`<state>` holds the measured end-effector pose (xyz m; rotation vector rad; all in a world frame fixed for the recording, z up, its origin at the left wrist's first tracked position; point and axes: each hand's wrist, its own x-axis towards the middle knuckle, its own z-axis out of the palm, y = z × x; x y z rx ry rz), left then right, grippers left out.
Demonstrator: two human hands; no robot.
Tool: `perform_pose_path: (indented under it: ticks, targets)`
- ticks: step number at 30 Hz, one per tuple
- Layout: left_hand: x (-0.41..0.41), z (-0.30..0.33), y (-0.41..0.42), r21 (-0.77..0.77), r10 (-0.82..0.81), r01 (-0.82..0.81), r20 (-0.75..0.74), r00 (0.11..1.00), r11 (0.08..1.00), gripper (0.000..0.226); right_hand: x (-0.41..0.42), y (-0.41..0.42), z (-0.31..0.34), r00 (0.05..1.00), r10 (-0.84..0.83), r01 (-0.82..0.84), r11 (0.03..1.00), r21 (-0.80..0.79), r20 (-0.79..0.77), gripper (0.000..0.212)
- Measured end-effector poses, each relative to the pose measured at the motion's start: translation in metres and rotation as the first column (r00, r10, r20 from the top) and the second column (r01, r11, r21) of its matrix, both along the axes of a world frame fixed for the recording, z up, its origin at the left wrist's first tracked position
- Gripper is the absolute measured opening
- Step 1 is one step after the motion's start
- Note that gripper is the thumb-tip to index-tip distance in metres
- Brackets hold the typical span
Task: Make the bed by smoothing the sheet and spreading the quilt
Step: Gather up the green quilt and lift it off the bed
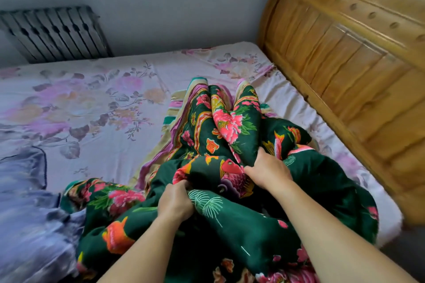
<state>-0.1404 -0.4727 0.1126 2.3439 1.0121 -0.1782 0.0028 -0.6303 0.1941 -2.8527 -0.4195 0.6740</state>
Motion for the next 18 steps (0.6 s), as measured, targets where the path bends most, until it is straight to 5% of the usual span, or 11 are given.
perform_pose_path:
  ticks: [6,11,18]
  targets:
    - [-0.067,-0.002,-0.007,0.052,-0.105,0.106,-0.029,0.994,0.993,0.019,-0.112,-0.031,0.012,0.995,-0.07,0.067,0.997,0.047,0.072,0.068]
    - [-0.082,0.002,-0.019,0.071,-0.181,0.182,-0.028,0.983,0.981,0.025,-0.114,-0.056,-0.004,0.965,-0.075,0.038,0.988,0.15,0.252,0.084]
    - [-0.075,0.007,-0.031,0.071,-0.236,0.241,-0.065,0.97,0.968,0.026,-0.075,-0.061,-0.023,0.95,0.302,-0.272,0.926,-0.262,0.077,0.088]
